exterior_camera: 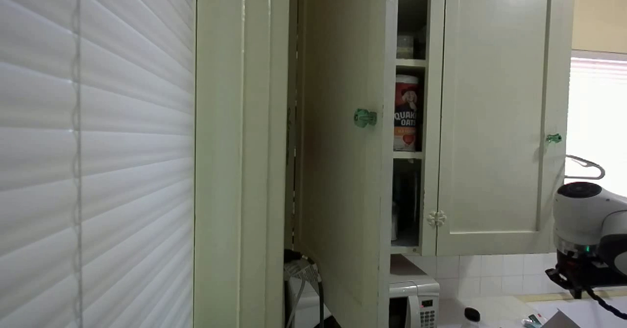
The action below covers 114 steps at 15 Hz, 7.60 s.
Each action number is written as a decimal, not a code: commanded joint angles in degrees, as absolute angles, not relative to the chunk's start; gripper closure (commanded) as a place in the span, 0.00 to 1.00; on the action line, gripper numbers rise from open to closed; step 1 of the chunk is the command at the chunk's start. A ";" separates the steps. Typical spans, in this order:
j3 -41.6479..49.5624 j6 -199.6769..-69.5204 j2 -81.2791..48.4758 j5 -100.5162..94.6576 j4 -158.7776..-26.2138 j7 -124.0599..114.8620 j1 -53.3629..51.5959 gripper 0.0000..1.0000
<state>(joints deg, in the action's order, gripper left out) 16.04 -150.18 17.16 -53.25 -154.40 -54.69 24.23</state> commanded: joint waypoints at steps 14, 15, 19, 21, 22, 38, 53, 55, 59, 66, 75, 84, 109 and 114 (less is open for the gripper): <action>22.60 -152.40 6.15 -46.67 -153.69 -55.10 28.59 1.00; 22.93 -153.32 4.82 -46.13 -153.52 -55.01 28.67 1.00; 24.31 -157.73 -1.09 -45.68 -152.48 -56.57 28.78 1.00; 24.85 -159.56 -4.07 -45.48 -151.62 -57.72 28.20 1.00; 25.10 -160.50 -5.61 -45.43 -151.20 -58.51 27.85 1.00; 19.39 -168.24 -13.76 -44.00 -146.60 -60.40 27.94 1.00; 10.83 -174.63 -11.01 -41.82 -148.43 -57.32 29.30 1.00; 9.54 -175.82 -10.34 -40.70 -149.02 -56.21 30.00 1.00; 7.00 -175.72 -7.92 -38.65 -150.45 -53.34 31.33 1.00; 7.10 -178.08 -4.60 -23.41 -154.99 -39.59 27.54 1.00; -9.51 -177.19 -3.94 1.76 -154.85 -21.54 33.37 1.00; -13.42 -175.93 -2.46 8.75 -153.94 -13.37 37.43 1.00; 0.92 -169.32 0.85 19.53 -152.92 -2.66 25.17 1.00; 0.33 -169.08 1.02 26.41 -152.32 3.02 24.24 1.00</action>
<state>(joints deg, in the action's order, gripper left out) 0.37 -170.52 1.14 22.10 -153.07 -0.86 24.84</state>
